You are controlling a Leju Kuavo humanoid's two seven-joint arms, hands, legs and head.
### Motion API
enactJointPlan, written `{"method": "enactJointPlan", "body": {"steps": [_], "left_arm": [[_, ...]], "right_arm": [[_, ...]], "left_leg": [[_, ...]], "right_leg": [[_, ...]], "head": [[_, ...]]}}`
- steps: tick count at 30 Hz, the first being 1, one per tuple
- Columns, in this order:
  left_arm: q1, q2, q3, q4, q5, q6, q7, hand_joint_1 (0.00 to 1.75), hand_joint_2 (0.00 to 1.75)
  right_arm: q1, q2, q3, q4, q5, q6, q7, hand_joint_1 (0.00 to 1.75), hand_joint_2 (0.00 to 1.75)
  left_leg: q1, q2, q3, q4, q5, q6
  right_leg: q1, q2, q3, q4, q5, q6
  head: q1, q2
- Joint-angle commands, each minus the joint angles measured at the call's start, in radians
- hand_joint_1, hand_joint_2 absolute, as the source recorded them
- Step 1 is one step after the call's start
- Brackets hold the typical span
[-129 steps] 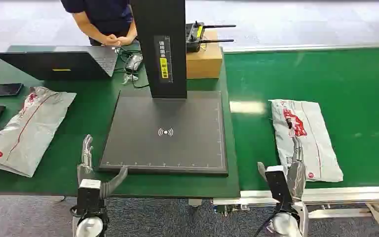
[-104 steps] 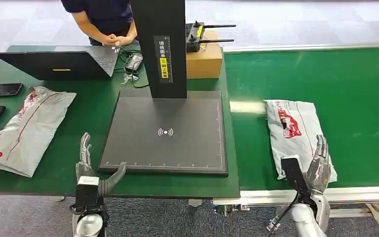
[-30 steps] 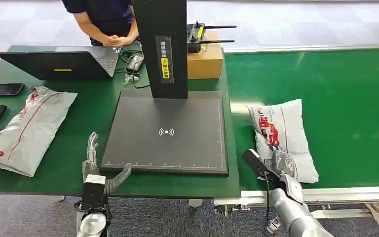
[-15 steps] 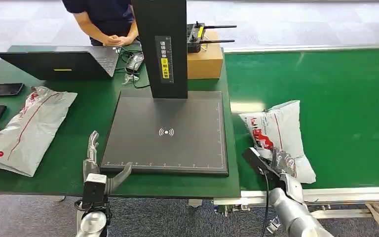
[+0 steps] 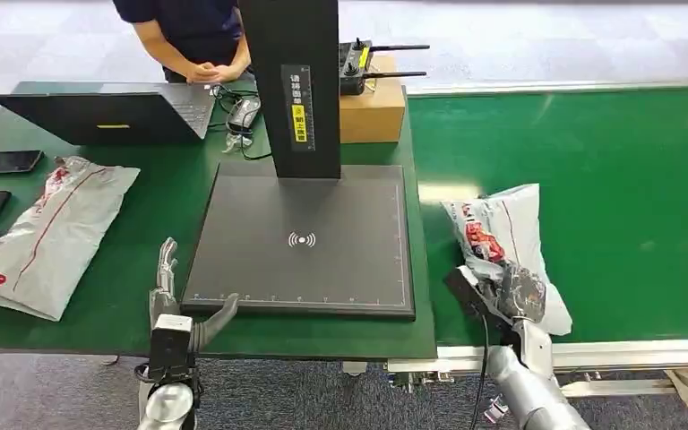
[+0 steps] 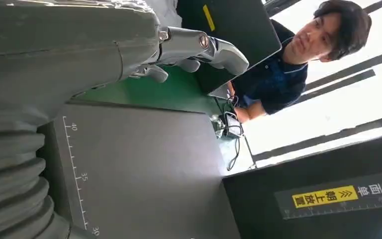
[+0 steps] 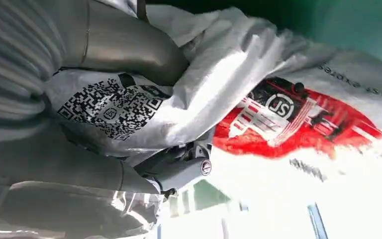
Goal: Moved the parcel from conveyor to table for the left to box.
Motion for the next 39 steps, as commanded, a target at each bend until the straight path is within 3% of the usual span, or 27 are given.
{"method": "enactJointPlan", "body": {"steps": [1,6,17,31,39], "left_arm": [[-0.018,0.001,0.006,0.050,0.007,0.005,0.004,0.00,1.75],[-0.005,-0.003,0.013,0.035,0.002,0.002,0.004,0.00,1.75],[0.013,-0.012,0.031,0.012,-0.011,-0.004,0.004,0.00,1.75],[0.000,0.005,0.006,0.032,0.005,0.009,0.004,0.00,1.75],[-0.026,0.018,-0.034,0.056,0.035,0.029,0.004,0.00,1.75]], "right_arm": [[0.160,0.027,0.020,-0.388,0.056,-0.020,-0.010,1.62,1.75],[0.243,0.059,0.007,-0.571,0.127,-0.020,-0.032,1.64,1.75],[0.322,0.117,-0.027,-0.755,0.177,-0.020,-0.104,1.62,1.75],[0.244,0.205,-0.037,-0.785,0.220,-0.020,-0.248,1.52,1.75],[0.144,0.151,0.140,-0.667,0.268,-0.020,-0.140,1.48,1.75]], "left_leg": [[0.000,-0.002,0.002,-0.002,0.000,-0.003],[0.001,-0.001,0.001,-0.001,0.000,-0.003],[0.000,-0.001,0.000,-0.001,0.000,-0.003],[0.000,0.001,0.000,-0.001,0.000,-0.003],[0.000,0.003,0.000,-0.001,0.000,-0.003]], "right_leg": [[0.000,0.000,0.002,-0.001,0.000,0.002],[0.000,0.000,0.001,-0.001,-0.001,0.001],[0.000,0.000,0.000,0.000,-0.001,0.001],[0.000,0.002,-0.001,0.000,0.000,0.001],[0.000,0.004,-0.001,-0.001,0.001,0.002]], "head": [[0.000,0.000],[0.000,0.000],[0.000,0.000],[0.000,0.000],[0.000,0.000]]}}
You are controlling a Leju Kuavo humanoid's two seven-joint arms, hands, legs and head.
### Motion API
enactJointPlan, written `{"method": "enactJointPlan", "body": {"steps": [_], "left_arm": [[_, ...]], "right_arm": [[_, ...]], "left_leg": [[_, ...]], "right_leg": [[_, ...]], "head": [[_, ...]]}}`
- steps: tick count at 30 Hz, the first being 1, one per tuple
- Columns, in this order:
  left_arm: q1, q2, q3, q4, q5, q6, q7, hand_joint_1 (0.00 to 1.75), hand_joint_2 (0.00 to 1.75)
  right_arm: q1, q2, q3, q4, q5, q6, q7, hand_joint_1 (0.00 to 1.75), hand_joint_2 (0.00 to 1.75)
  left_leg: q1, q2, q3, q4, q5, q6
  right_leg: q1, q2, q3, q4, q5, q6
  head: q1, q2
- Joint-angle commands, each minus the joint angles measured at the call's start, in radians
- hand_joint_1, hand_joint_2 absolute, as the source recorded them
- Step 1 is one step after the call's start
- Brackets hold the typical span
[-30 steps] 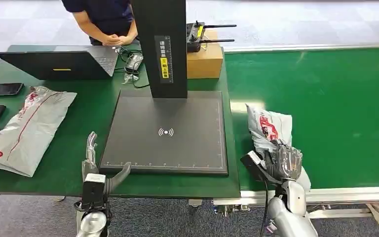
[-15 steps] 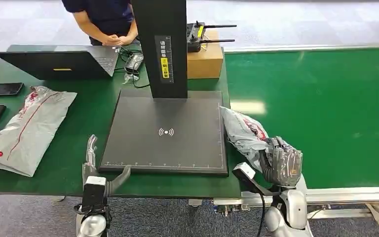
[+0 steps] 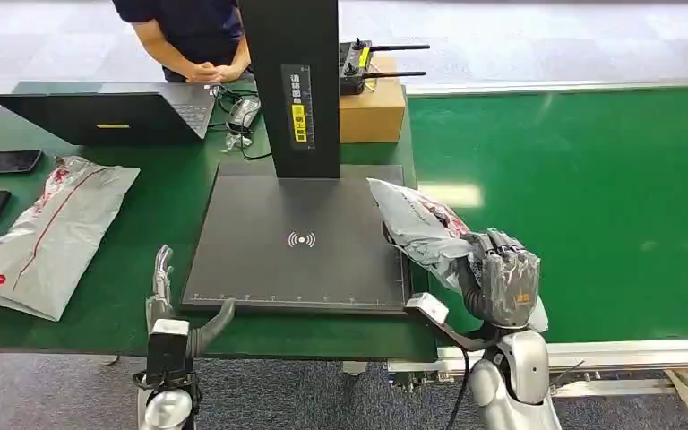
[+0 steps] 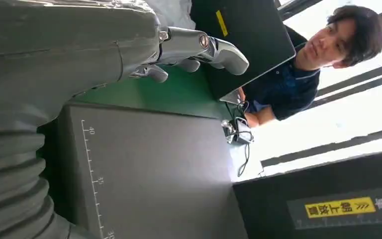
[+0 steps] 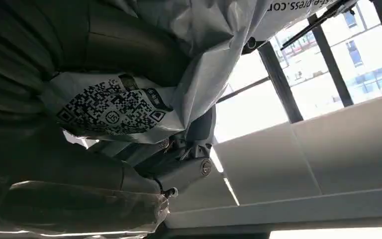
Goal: Moved the parcel from conveyor to table for the left to box.
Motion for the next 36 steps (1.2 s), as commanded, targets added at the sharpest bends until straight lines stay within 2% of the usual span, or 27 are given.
{"method": "enactJointPlan", "body": {"steps": [1,6,10,14,15,21,26,29,33,36], "left_arm": [[-0.048,0.025,-0.049,0.058,0.019,0.011,0.004,0.00,1.75],[-0.062,0.030,-0.060,0.070,0.027,0.012,0.004,0.00,1.75],[-0.093,0.034,-0.080,0.094,0.035,0.008,0.004,0.00,1.75],[-0.102,0.036,-0.087,0.104,0.038,0.012,0.004,0.00,1.75],[-0.101,0.039,-0.091,0.104,0.042,0.014,0.004,0.00,1.75],[-0.092,0.057,-0.118,0.090,0.064,0.031,0.004,0.00,1.75],[-0.093,0.063,-0.126,0.088,0.069,0.038,0.004,0.00,1.75],[-0.099,0.063,-0.127,0.095,0.070,0.044,0.004,0.00,1.75],[-0.101,0.065,-0.128,0.097,0.071,0.052,0.004,0.00,1.75],[-0.098,0.066,-0.127,0.093,0.071,0.057,0.004,0.00,1.75]], "right_arm": [[-0.153,-0.024,0.175,0.143,0.053,-0.010,0.092,1.52,1.75],[-0.196,-0.033,0.251,0.209,0.085,-0.010,0.136,1.55,1.75],[-0.292,-0.029,0.387,0.380,0.148,-0.010,0.220,1.55,1.75],[-0.325,-0.011,0.430,0.442,0.158,-0.010,0.229,1.55,1.75],[-0.332,-0.002,0.443,0.455,0.162,-0.010,0.229,1.50,1.75],[-0.387,0.036,0.518,0.554,0.177,-0.010,0.228,1.52,1.75],[-0.419,0.070,0.550,0.598,0.125,-0.010,0.178,1.55,1.75],[-0.426,0.081,0.559,0.610,0.105,-0.010,0.148,1.50,1.75],[-0.431,0.094,0.566,0.617,0.085,-0.010,0.109,1.54,1.75],[-0.433,0.107,0.580,0.617,0.065,-0.010,0.058,1.50,1.75]], "left_leg": [[0.001,0.002,0.002,-0.002,0.001,-0.003],[0.001,0.003,0.002,-0.001,0.000,-0.002],[0.001,0.002,0.002,-0.001,0.000,-0.003],[0.001,0.001,0.003,-0.002,0.001,-0.003],[0.000,0.002,0.002,-0.001,0.001,-0.002],[0.001,0.003,0.003,-0.002,0.000,-0.003],[0.001,0.003,0.002,-0.002,0.001,-0.004],[0.001,0.001,0.002,-0.001,0.001,-0.003],[0.000,0.001,0.001,-0.001,0.000,-0.002],[0.001,0.001,0.001,-0.001,0.000,-0.003]], "right_leg": [[0.000,0.004,0.001,-0.002,0.002,0.002],[0.000,0.003,0.001,-0.001,0.001,0.002],[0.000,0.003,0.001,-0.001,0.001,0.001],[0.000,0.003,0.002,-0.002,0.001,0.002],[0.000,0.003,0.001,-0.001,0.001,0.001],[0.000,0.004,0.002,-0.001,0.001,0.001],[0.000,0.005,0.001,-0.001,0.001,0.002],[0.000,0.003,0.001,-0.001,0.001,0.001],[0.000,0.001,0.000,0.000,0.000,0.001],[0.000,0.003,0.001,-0.001,0.001,0.002]], "head": [[0.000,0.000],[0.000,0.000],[0.000,0.000],[0.000,0.000],[0.000,0.000],[0.000,0.000],[0.000,0.000],[0.000,0.000],[0.000,0.000],[0.000,0.000]]}}
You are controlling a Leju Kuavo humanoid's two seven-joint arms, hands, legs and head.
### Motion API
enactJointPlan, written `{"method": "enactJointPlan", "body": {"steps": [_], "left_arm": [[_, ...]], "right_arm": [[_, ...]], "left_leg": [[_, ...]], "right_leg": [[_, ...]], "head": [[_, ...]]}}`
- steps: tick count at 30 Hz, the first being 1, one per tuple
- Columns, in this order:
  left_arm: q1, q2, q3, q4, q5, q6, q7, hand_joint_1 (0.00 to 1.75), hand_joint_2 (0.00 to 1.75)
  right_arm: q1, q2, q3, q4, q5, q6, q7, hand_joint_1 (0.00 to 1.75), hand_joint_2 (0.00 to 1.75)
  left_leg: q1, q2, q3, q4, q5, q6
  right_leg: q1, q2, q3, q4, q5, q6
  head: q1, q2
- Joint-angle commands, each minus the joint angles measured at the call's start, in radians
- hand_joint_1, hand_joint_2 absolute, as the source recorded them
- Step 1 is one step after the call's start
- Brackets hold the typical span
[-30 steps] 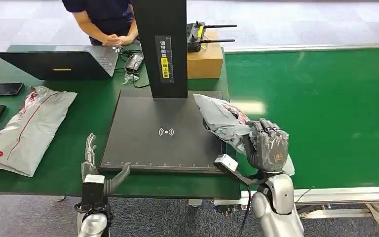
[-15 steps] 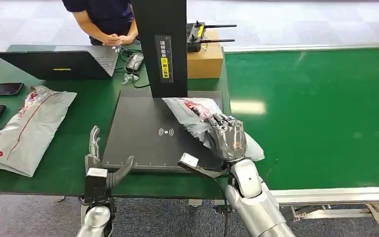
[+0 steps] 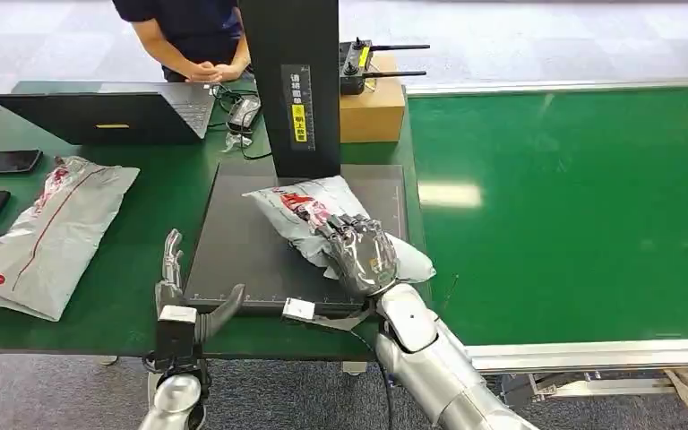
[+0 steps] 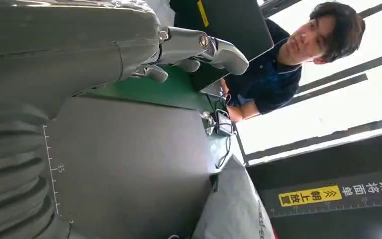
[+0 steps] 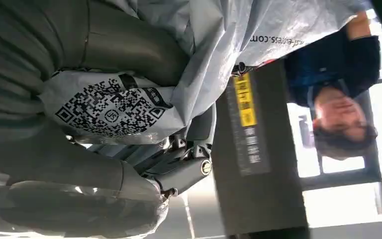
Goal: Moved the parcel from conveyor to table for the left to box.
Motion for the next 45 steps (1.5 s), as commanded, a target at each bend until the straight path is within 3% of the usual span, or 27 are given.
{"method": "enactJointPlan", "body": {"steps": [1,2,5,8,9,10,12,13,15,16,17,33,37,39,40,42,43,44,45], "left_arm": [[-0.030,0.037,-0.025,0.058,0.002,0.010,0.004,0.00,1.75],[-0.029,0.037,-0.024,0.057,0.002,0.012,0.004,0.00,1.75],[-0.020,0.038,-0.022,0.048,0.001,0.015,0.004,0.00,1.75],[-0.019,0.038,-0.022,0.046,0.001,0.015,0.004,0.00,1.75],[-0.019,0.038,-0.022,0.046,0.001,0.015,0.004,0.00,1.75],[-0.015,0.039,-0.020,0.044,-0.001,0.017,0.004,0.00,1.75],[-0.015,0.038,-0.019,0.044,-0.003,0.016,0.004,0.00,1.75],[-0.013,0.037,-0.016,0.043,-0.005,0.017,0.004,0.00,1.75],[-0.011,0.036,-0.014,0.042,-0.007,0.018,0.004,0.00,1.75],[-0.009,0.036,-0.011,0.043,-0.009,0.019,0.004,0.00,1.75],[-0.009,0.036,-0.011,0.043,-0.009,0.019,0.004,0.00,1.75],[-0.009,0.034,-0.002,0.046,-0.021,0.007,0.004,0.00,1.75],[-0.002,0.034,0.000,0.039,-0.025,0.011,0.004,0.00,1.75],[0.000,0.034,0.004,0.038,-0.028,0.011,0.004,0.00,1.75],[0.000,0.034,0.004,0.038,-0.028,0.011,0.004,0.00,1.75],[0.006,0.032,0.015,0.030,-0.032,0.013,0.004,0.00,1.75],[0.006,0.032,0.015,0.030,-0.032,0.013,0.004,0.00,1.75],[0.014,0.031,0.021,0.022,-0.034,0.015,0.004,0.00,1.75],[0.020,0.030,0.024,0.017,-0.037,0.014,0.004,0.00,1.75]], "right_arm": [[-0.059,0.042,0.068,0.096,-0.032,-0.009,-0.092,1.48,1.75],[-0.058,0.043,0.069,0.097,-0.031,-0.009,-0.090,1.50,1.75],[-0.065,0.050,0.072,0.117,-0.028,-0.009,-0.082,1.26,1.75],[-0.066,0.049,0.071,0.118,-0.028,-0.009,-0.082,1.48,1.75],[-0.066,0.049,0.071,0.118,-0.028,-0.009,-0.082,1.48,1.75],[-0.063,0.049,0.075,0.121,-0.032,-0.009,-0.092,1.66,1.75],[-0.063,0.050,0.077,0.127,-0.028,-0.009,-0.091,1.61,1.75],[-0.066,0.053,0.079,0.139,-0.026,-0.009,-0.085,1.41,1.75],[-0.068,0.054,0.079,0.145,-0.025,-0.009,-0.080,1.36,1.75],[-0.070,0.054,0.080,0.150,-0.024,-0.009,-0.075,1.66,1.75],[-0.070,0.054,0.080,0.150,-0.024,-0.009,-0.075,1.71,1.75],[-0.042,0.038,0.162,0.169,-0.052,-0.009,-0.178,1.71,1.75],[-0.042,0.039,0.167,0.167,-0.063,-0.009,-0.190,1.64,1.75],[-0.042,0.037,0.176,0.167,-0.083,-0.009,-0.215,1.69,1.75],[-0.042,0.037,0.176,0.167,-0.083,-0.009,-0.215,1.66,1.75],[-0.048,0.032,0.189,0.169,-0.064,-0.009,-0.178,1.38,1.75],[-0.048,0.032,0.189,0.169,-0.064,-0.009,-0.178,0.98,1.75],[-0.054,0.028,0.187,0.163,-0.024,-0.009,-0.126,0.44,1.75],[-0.062,0.031,0.188,0.182,-0.018,-0.009,-0.103,0.44,1.75]], "left_leg": [[0.000,0.001,0.001,-0.001,0.000,-0.002],[0.001,0.001,0.002,-0.001,0.000,-0.003],[0.001,0.000,0.003,-0.002,0.001,-0.004],[0.001,0.000,0.002,-0.001,0.000,-0.003],[0.001,0.000,0.001,-0.001,0.000,-0.002],[0.000,0.000,0.001,-0.001,0.000,-0.002],[0.000,0.000,0.001,-0.001,0.000,-0.002],[0.001,0.000,0.002,-0.002,0.001,-0.003],[0.001,0.000,0.002,-0.001,0.000,-0.003],[0.001,0.000,0.001,-0.001,0.000,-0.002],[0.000,0.000,0.001,-0.001,0.000,-0.002],[0.001,-0.001,0.002,-0.002,0.000,-0.002],[0.001,-0.001,0.002,-0.001,0.000,-0.002],[0.001,-0.001,0.002,-0.002,0.000,-0.002],[0.001,-0.001,0.001,-0.001,0.000,-0.002],[0.001,-0.001,0.001,-0.001,0.000,-0.002],[0.001,-0.001,0.002,-0.002,0.000,-0.003],[0.001,-0.001,0.002,-0.002,0.000,-0.003],[0.001,0.000,0.002,-0.001,0.000,-0.002]], "right_leg": [[0.000,0.001,0.001,-0.001,0.000,0.001],[0.000,0.002,0.001,-0.001,0.000,0.002],[0.000,0.001,0.002,-0.002,0.001,0.002],[0.000,0.001,0.002,-0.001,0.001,0.002],[0.000,0.001,0.001,-0.001,0.001,0.002],[0.000,0.001,0.001,0.000,0.000,0.001],[0.000,0.001,0.001,-0.001,0.000,0.001],[0.000,0.001,0.002,-0.002,0.001,0.002],[0.000,0.001,0.002,-0.001,0.000,0.002],[0.000,0.001,0.001,-0.001,0.000,0.002],[0.000,0.001,0.001,-0.001,0.000,0.001],[0.000,0.000,0.002,-0.002,0.000,0.002],[0.000,0.000,0.002,-0.002,0.000,0.002],[0.000,0.000,0.002,-0.002,0.000,0.002],[0.000,0.000,0.002,-0.001,0.000,0.001],[0.000,0.000,0.002,-0.001,0.000,0.001],[0.000,0.000,0.002,-0.002,0.000,0.002],[0.000,0.000,0.003,-0.002,0.000,0.002],[0.000,0.001,0.002,-0.002,0.000,0.002]], "head": [[0.000,0.000],[0.000,0.000],[0.000,0.000],[0.000,0.000],[0.000,0.000],[0.000,0.000],[0.000,0.000],[0.000,0.000],[0.000,0.000],[0.000,0.000],[0.000,0.000],[0.000,0.000],[0.000,0.000],[0.000,0.000],[0.000,0.000],[0.000,0.000],[0.000,0.000],[0.000,0.000],[0.000,0.000]]}}
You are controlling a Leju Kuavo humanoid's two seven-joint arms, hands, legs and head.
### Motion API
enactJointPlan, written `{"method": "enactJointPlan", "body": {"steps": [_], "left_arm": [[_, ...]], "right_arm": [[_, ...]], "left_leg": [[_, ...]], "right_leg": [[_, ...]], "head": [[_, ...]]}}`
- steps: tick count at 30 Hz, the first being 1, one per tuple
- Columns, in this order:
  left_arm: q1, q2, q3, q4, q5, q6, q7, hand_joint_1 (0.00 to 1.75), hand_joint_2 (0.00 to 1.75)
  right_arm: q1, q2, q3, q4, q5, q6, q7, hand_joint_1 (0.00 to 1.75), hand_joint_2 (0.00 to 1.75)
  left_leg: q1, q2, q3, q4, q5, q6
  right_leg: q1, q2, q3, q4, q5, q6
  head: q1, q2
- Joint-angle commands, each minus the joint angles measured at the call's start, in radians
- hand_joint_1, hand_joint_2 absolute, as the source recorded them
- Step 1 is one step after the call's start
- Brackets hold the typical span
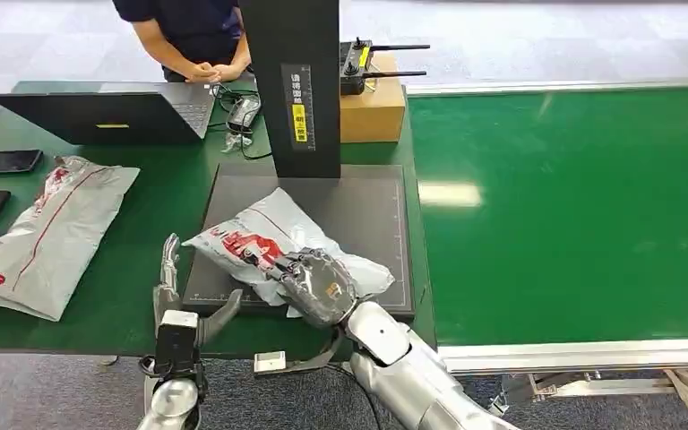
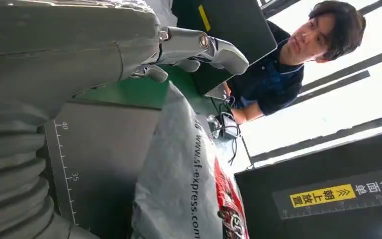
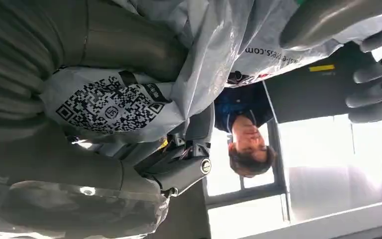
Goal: Moved the parcel from conveyor to table for the left to box.
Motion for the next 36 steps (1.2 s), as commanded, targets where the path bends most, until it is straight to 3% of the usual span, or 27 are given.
{"method": "enactJointPlan", "body": {"steps": [1,4,6,7,8,9,10,11,14,18,22,24,26,30,36], "left_arm": [[0.006,0.011,0.025,0.013,-0.010,0.001,0.004,0.00,1.75],[0.015,0.010,0.033,0.004,-0.013,0.002,0.004,0.00,1.75],[0.027,0.005,0.044,-0.007,-0.014,0.008,0.004,0.00,1.75],[0.029,0.005,0.044,-0.009,-0.014,0.008,0.004,0.00,1.75],[0.036,0.001,0.054,-0.015,-0.016,0.017,0.004,0.00,1.75],[0.044,-0.001,0.059,-0.023,-0.017,0.019,0.004,0.00,1.75],[0.049,-0.004,0.062,-0.027,-0.021,0.018,0.004,0.00,1.75],[0.049,-0.007,0.064,-0.027,-0.023,0.017,0.004,0.00,1.75],[0.036,-0.009,0.065,-0.012,-0.028,0.014,0.004,0.00,1.75],[0.010,-0.009,0.054,0.015,-0.031,0.004,0.004,0.00,1.75],[-0.006,-0.004,0.039,0.033,-0.024,0.001,0.004,0.00,1.75],[-0.012,0.004,0.025,0.040,-0.010,0.003,0.004,0.00,1.75],[-0.013,0.005,0.024,0.041,-0.008,0.004,0.004,0.00,1.75],[-0.022,0.007,0.014,0.048,0.000,0.004,0.004,0.00,1.75],[-0.019,0.018,0.002,0.046,0.018,0.016,0.004,0.00,1.75]], "right_arm": [[-0.043,-0.026,0.059,0.057,0.057,-0.009,0.098,0.44,1.75],[-0.071,-0.030,0.058,0.095,0.092,-0.009,0.166,0.42,1.75],[-0.116,-0.030,0.064,0.167,0.195,-0.009,0.345,0.21,1.75],[-0.120,-0.031,0.063,0.170,0.193,-0.009,0.344,0.21,1.75],[-0.158,-0.025,0.060,0.254,0.276,0.000,0.494,0.00,1.75],[-0.191,-0.026,0.086,0.301,0.297,0.026,0.581,0.00,1.75],[-0.227,-0.049,0.194,0.332,0.297,0.006,0.723,0.00,1.75],[-0.225,-0.048,0.161,0.349,0.297,0.009,0.743,0.00,1.75],[-0.245,-0.086,0.272,0.361,0.297,0.004,0.888,0.00,1.75],[-0.214,-0.110,0.272,0.327,0.297,-0.009,0.952,0.00,1.75],[-0.163,-0.117,0.171,0.246,0.292,-0.009,0.860,0.00,1.75],[-0.123,-0.072,0.019,0.247,0.051,0.001,0.554,0.00,1.75],[-0.118,-0.069,0.009,0.241,0.038,0.007,0.530,0.00,1.75],[-0.066,-0.073,-0.046,0.138,-0.155,-0.003,0.286,0.00,1.75],[-0.019,-0.093,-0.077,0.019,-0.209,-0.009,0.247,0.00,1.75]], "left_leg": [[0.001,-0.001,0.002,-0.002,0.001,-0.003],[0.000,0.000,0.001,-0.001,0.000,-0.002],[0.001,-0.001,0.002,-0.002,0.001,-0.003],[0.001,0.000,0.001,-0.001,0.000,-0.002],[0.001,0.000,0.002,-0.001,0.001,-0.003],[0.001,0.000,0.001,0.000,0.000,-0.002],[0.001,0.000,0.002,-0.001,0.001,-0.003],[0.000,0.001,0.001,0.000,0.000,-0.002],[0.001,-0.002,0.001,-0.001,0.002,-0.001],[0.001,-0.003,0.001,0.000,0.001,-0.001],[0.001,-0.004,0.001,0.000,0.001,-0.001],[0.001,-0.003,0.001,0.000,0.001,-0.001],[0.001,-0.005,0.002,-0.002,0.002,-0.003],[0.001,-0.002,0.001,-0.001,0.001,-0.002],[0.001,-0.002,0.001,0.000,0.001,-0.002]], "right_leg": [[0.000,0.001,0.002,-0.002,0.001,0.002],[0.000,0.001,0.001,-0.001,0.000,0.001],[0.000,0.001,0.002,-0.002,0.001,0.002],[0.000,0.001,0.002,-0.001,0.001,0.002],[0.000,0.002,0.002,-0.002,0.001,0.002],[0.000,0.001,0.001,-0.001,0.001,0.002],[0.000,0.001,0.002,-0.001,0.001,0.002],[0.000,0.002,0.001,0.000,0.001,0.002],[0.000,-0.002,0.002,-0.001,0.001,0.002],[0.000,-0.002,0.002,-0.001,0.001,0.002],[0.000,-0.003,0.002,-0.001,0.000,0.002],[0.000,-0.003,0.002,-0.001,0.001,0.002],[0.000,-0.004,0.003,-0.003,0.001,0.003],[0.000,-0.001,0.002,-0.002,0.001,0.002],[0.000,-0.001,0.001,-0.001,0.001,0.002]], "head": [[0.000,0.000],[0.000,0.000],[0.000,0.000],[0.000,0.000],[0.000,0.000],[0.000,0.000],[0.000,0.000],[0.000,0.000],[0.000,0.000],[0.000,0.000],[0.000,0.000],[0.000,0.000],[0.000,0.000],[0.000,0.000],[0.000,0.000]]}}
